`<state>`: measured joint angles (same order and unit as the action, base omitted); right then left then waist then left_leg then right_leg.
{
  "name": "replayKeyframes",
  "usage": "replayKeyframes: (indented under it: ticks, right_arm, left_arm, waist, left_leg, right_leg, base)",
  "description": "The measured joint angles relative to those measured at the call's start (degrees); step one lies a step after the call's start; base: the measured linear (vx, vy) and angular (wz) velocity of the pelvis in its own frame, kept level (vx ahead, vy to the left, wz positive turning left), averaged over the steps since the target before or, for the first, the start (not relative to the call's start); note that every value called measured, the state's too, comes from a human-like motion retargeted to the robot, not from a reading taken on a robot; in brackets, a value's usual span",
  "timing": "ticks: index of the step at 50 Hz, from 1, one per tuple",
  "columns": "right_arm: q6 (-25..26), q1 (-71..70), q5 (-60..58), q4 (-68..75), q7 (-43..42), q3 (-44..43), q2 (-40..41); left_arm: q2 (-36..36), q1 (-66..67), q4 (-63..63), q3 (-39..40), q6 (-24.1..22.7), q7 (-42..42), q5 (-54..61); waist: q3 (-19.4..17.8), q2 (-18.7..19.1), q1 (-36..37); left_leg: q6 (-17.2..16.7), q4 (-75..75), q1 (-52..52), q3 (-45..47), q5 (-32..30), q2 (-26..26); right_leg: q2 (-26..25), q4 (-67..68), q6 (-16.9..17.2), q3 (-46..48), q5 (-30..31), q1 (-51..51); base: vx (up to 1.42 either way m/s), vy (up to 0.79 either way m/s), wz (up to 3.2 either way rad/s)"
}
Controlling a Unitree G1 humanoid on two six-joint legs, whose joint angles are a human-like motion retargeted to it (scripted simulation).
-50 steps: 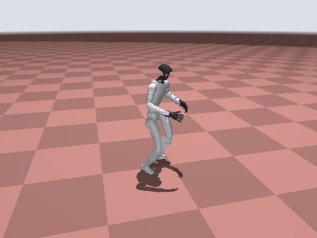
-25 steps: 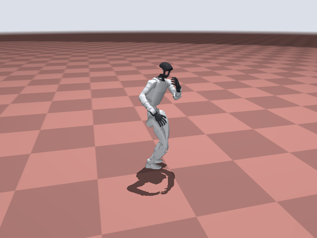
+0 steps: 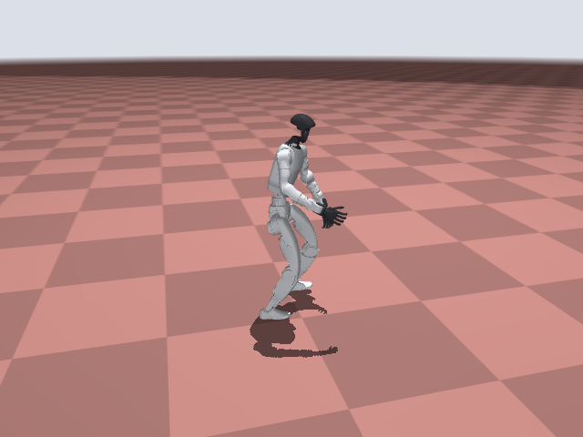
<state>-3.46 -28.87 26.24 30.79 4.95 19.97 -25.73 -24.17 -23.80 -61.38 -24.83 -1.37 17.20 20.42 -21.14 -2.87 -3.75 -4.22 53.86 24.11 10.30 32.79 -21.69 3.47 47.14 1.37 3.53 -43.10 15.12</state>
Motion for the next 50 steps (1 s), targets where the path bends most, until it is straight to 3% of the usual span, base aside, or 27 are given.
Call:
replayKeyframes:
  ticks: [5, 10, 15, 17, 25, 28, 30, 33, 35, 39, 42, 46, 50]
  right_arm:
    - [0.3, -6.6, 4.1, 7.5, -2.9, -1.6, 5.3]
    - [1.5, -13.1, 0.1, 10.8, -2.1, 0.3, 9.4]
    - [2.2, -13.4, -3.9, 7.5, 1.6, 3.5, 9.8]
    - [2.5, -12.7, -5.5, 4.9, 3.4, 3.6, 9.6]
    - [-0.1, -4.4, -8.6, -4.0, 4.8, 4.2, 6.1]
    - [-0.9, 1.2, -9.3, -7.0, 3.9, 2.7, 5.4]
    - [-0.9, 6.6, -10.0, -10.1, 2.5, -1.5, 4.0]
    - [-1.7, 12.3, -11.3, -10.7, 0.3, -2.4, 3.1]
    - [-2.3, 16.7, -13.2, -12.1, -1.4, -5.8, 0.5]
    - [-3.4, 24.1, -19.0, -15.9, -2.6, -10.7, -6.3]
    - [-3.8, 27.8, -23.5, -19.2, -1.8, -12.8, -12.3]
    - [-3.2, 27.4, -27.5, -20.2, -0.6, -12.3, -18.1]
    - [-1.0, 17.5, -29.5, -13.8, -0.6, -4.3, -19.0]
  left_arm:
    - [-5.8, 15.3, -5.0, 13.3, -0.6, -1.2, 3.3]
    - [-9.3, 23.7, -5.0, 21.3, -0.4, 1.8, 2.3]
    - [-12.7, 26.5, 0.8, 21.0, -1.6, 4.8, -0.9]
    - [-16.4, 28.1, 7.2, 21.3, -1.4, 7.3, -1.9]
    - [-29.0, 25.5, 30.5, 15.8, -5.2, 14.5, -3.2]
    - [-31.8, 19.6, 41.0, 11.0, -5.3, 16.0, -2.0]
    - [-31.2, 7.7, 47.7, 1.3, -3.0, 15.7, 0.2]
    - [-22.9, -5.4, 53.3, -7.6, -2.9, 15.1, 0.1]
    - [-11.9, -19.8, 52.6, -17.0, -2.1, 14.1, -0.5]
    - [9.7, -38.7, 48.4, -26.8, -1.4, 15.0, -1.7]
    - [20.9, -46.3, 45.4, -30.1, -0.9, 15.3, -1.4]
    - [28.5, -48.3, 39.3, -31.3, -0.3, 13.6, -1.7]
    - [30.4, -42.3, 26.8, -30.7, 1.0, 9.4, -5.8]
  waist:
    - [2.1, 4.2, 1.0]
    - [4.8, 4.1, -0.1]
    - [4.8, 3.0, 0.0]
    - [6.0, 1.4, 0.0]
    - [4.0, -1.6, -2.5]
    - [2.7, -2.7, -4.7]
    - [1.3, -1.3, -4.0]
    - [-0.9, -2.5, -8.2]
    - [-2.4, -2.4, -9.1]
    - [-4.3, -3.3, -13.2]
    - [-4.3, -3.1, -16.4]
    - [-3.2, -2.3, -16.5]
    - [-2.4, -2.1, -11.7]
  left_leg:
    - [-2.8, -8.1, -3.0, 1.7, -0.2, 0.2]
    - [-2.8, -18.1, -7.5, 6.2, -1.2, 3.2]
    - [-3.4, -15.1, -7.4, 7.7, 0.6, 3.0]
    - [-3.1, -21.5, -9.6, 8.7, -1.7, 5.2]
    - [-3.6, -11.5, -8.3, 7.6, 0.8, 2.2]
    - [-4.1, -5.0, -6.9, 6.9, -0.1, -0.7]
    - [-4.3, 1.0, -4.4, 7.2, -2.0, -5.6]
    - [-3.6, 11.7, -1.4, 7.8, -4.8, -9.5]
    - [-3.2, 17.9, 1.4, 7.3, -5.4, -10.2]
    - [-2.5, 23.8, 3.9, 9.4, -4.2, -8.8]
    - [-1.0, 22.4, 4.5, 11.8, -2.6, -6.3]
    - [3.5, 17.2, 4.9, 13.3, 2.0, -0.7]
    - [7.9, 12.7, 5.8, 11.3, 5.8, 6.4]
  right_leg:
    - [0.6, -5.7, 3.4, 1.7, 2.0, -2.2]
    - [3.0, -12.3, 6.4, 2.8, 7.0, -3.8]
    - [5.3, -9.0, 8.0, 4.0, 8.2, -3.2]
    - [6.0, -13.1, 8.3, 4.9, 9.9, -4.4]
    - [5.4, -8.5, 6.4, 3.8, 4.9, -5.4]
    - [3.3, -6.9, 4.3, 2.5, 3.8, -6.2]
    - [-0.4, -9.4, 2.3, 2.0, 5.3, -7.9]
    - [-2.1, -4.7, 0.4, 0.3, 5.0, -8.0]
    - [-2.7, -2.7, -0.7, -0.5, 5.2, -7.6]
    - [-1.9, 0.4, -2.0, -1.1, 5.8, -5.9]
    - [-1.2, 0.4, -3.0, -1.2, 6.5, -3.9]
    - [0.5, 1.4, -4.2, -1.6, 6.2, 0.3]
    - [2.9, 3.5, -4.0, -1.9, 4.7, 4.2]
  base:
    - [0.16, 0.18, -0.11]
    - [0.09, 0.18, -0.14]
    - [0.02, 0.08, -0.14]
    - [0.03, 0.02, 0.00]
    - [-0.05, -0.08, -0.10]
    - [-0.13, -0.13, -0.16]
    - [-0.16, -0.12, -0.15]
    - [-0.22, -0.10, -0.05]
    - [-0.21, -0.06, -0.07]
    - [-0.18, -0.02, 0.02]
    - [-0.09, 0.03, 0.15]
    - [0.00, 0.06, 0.21]
    - [0.09, 0.08, 0.12]
